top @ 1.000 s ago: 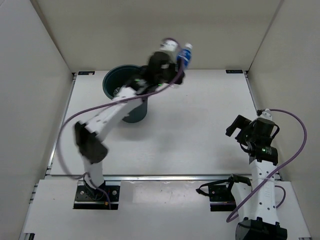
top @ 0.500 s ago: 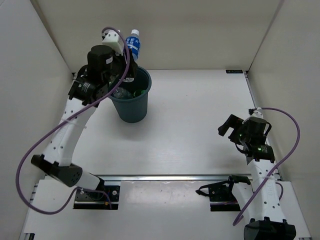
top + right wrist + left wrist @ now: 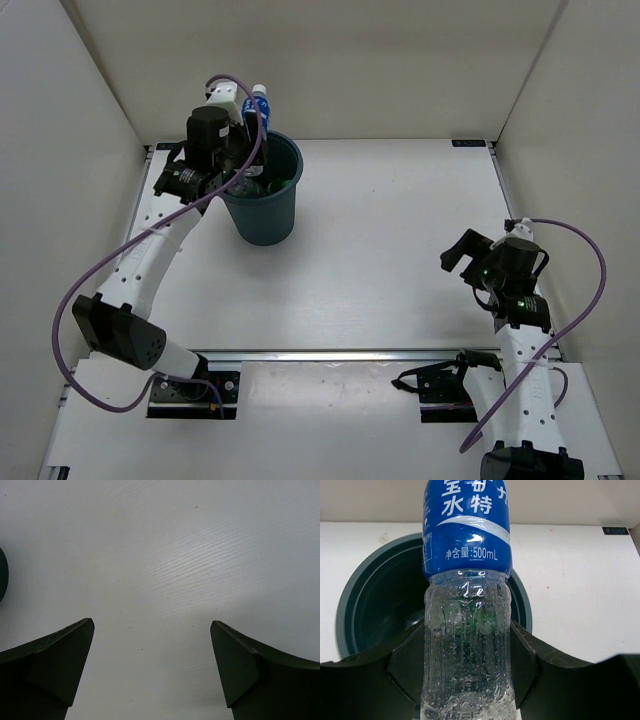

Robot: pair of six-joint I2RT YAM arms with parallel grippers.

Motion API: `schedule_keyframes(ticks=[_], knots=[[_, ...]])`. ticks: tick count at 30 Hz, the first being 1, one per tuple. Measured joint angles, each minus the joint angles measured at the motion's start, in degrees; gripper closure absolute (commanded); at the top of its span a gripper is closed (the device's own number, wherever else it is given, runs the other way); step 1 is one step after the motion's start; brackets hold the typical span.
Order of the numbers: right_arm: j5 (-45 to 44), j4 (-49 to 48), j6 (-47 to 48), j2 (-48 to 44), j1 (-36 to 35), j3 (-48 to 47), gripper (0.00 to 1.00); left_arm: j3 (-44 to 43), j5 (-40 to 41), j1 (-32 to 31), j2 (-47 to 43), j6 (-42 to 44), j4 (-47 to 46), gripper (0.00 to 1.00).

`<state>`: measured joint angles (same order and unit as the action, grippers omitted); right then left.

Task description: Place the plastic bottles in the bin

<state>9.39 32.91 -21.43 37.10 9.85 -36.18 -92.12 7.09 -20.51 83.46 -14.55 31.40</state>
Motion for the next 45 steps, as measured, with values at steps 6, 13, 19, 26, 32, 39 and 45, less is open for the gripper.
schedule_keyframes(ticks=[6, 13, 19, 26, 32, 39, 45], knots=[[-0.1, -0.1, 0.0, -0.5, -0.1, 0.5, 0.01, 1.4, -0.5, -1.1, 5.0, -0.1, -5.6, 0.4], [0.2, -0.7, -0.1, -0.4, 0.0, 0.9, 0.01, 1.7, 0.2, -1.9, 10.5, -0.3, -7.1, 0.14], [0.1, -0.9, -0.3, -0.4, -0.4, 1.4, 0.01, 1.7, 2.6, -2.0, 10.4, -0.1, -7.1, 0.02], [-0.1, -0.8, -0.4, -0.3, -0.4, 1.4, 0.01, 1.8, 5.2, -2.5, 6.7, -0.5, -6.1, 0.02], [-2.2, 3.4, 0.6, 3.9, -0.4, 0.1, 0.01, 6.5, 7.4, -0.5, -5.1, -5.9, -0.8, 0.01], [-2.9, 7.5, 1.9, 9.0, -0.9, -1.1, 0.01, 22.9, 15.7, 5.9, -28.6, -14.7, 15.5, 0.02], [-2.2, 8.2, 3.6, 9.2, 1.1, -2.6, 0.01, 33.3, 19.1, 7.0, -37.7, -20.5, 28.6, 0.01]])
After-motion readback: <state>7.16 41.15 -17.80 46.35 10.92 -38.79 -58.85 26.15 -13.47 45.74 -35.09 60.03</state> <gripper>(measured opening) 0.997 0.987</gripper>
